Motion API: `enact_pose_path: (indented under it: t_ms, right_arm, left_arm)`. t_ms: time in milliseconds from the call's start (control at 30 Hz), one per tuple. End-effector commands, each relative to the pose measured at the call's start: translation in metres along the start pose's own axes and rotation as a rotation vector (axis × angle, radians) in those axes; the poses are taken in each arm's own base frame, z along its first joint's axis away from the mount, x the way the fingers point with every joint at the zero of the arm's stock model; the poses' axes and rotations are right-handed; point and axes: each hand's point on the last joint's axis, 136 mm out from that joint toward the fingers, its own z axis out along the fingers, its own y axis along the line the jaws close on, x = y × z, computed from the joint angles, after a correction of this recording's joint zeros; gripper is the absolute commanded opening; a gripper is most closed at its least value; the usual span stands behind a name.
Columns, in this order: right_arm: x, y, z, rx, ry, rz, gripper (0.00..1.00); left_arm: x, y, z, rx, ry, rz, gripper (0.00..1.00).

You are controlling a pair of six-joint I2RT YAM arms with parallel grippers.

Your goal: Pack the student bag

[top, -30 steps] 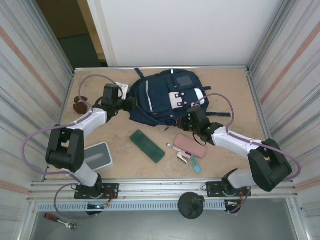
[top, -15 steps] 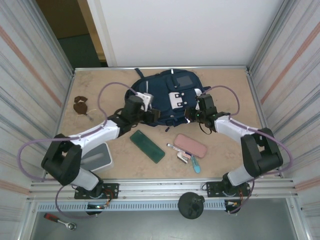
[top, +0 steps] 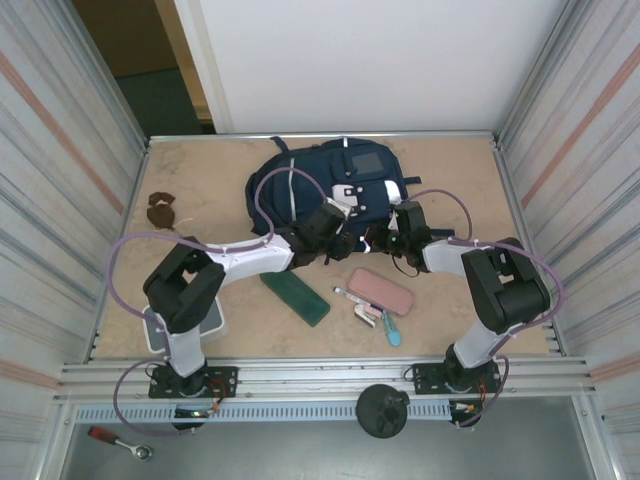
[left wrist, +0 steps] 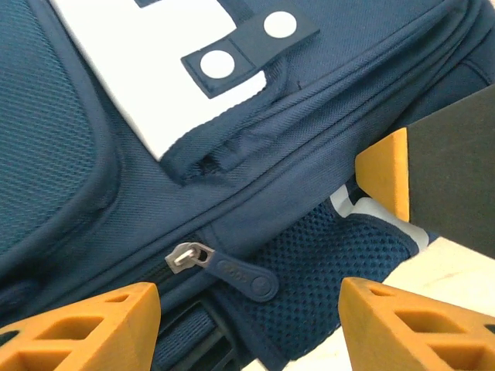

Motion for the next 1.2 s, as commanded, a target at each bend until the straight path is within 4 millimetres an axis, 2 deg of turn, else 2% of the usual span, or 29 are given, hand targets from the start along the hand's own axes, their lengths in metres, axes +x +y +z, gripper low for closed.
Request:
enact_pose_path:
  t_ms: [0,267,667,900,1167]
  right_arm:
    - [0.023,-0.006,0.007,-0.011,0.070,0.040,0.11]
    - [0.026,-0.008,0.010,-0.016,0.076,0.039,0.11]
    - [0.029,-0.016,0.013,-0.001,0.080,0.047,0.11]
    - [0.028,-0.022,0.011,0.013,0.074,0.048,0.11]
    - [0.027,-0.021,0.009,0.012,0.072,0.046,0.11]
  left_arm:
    - [-0.004,0.011,0.004,-0.089,0.012,0.013,0.63]
    - [0.007,0.014,0.022,-0.146,0.073,0.070,0.65]
    - [0.019,0.022,0.039,-0.215,0.124,0.142,0.60]
    - [0.008,0.025,0.028,-0.248,0.097,0.181,0.48]
    - [0.002,0.019,0.023,-0.229,0.082,0.188,0.32]
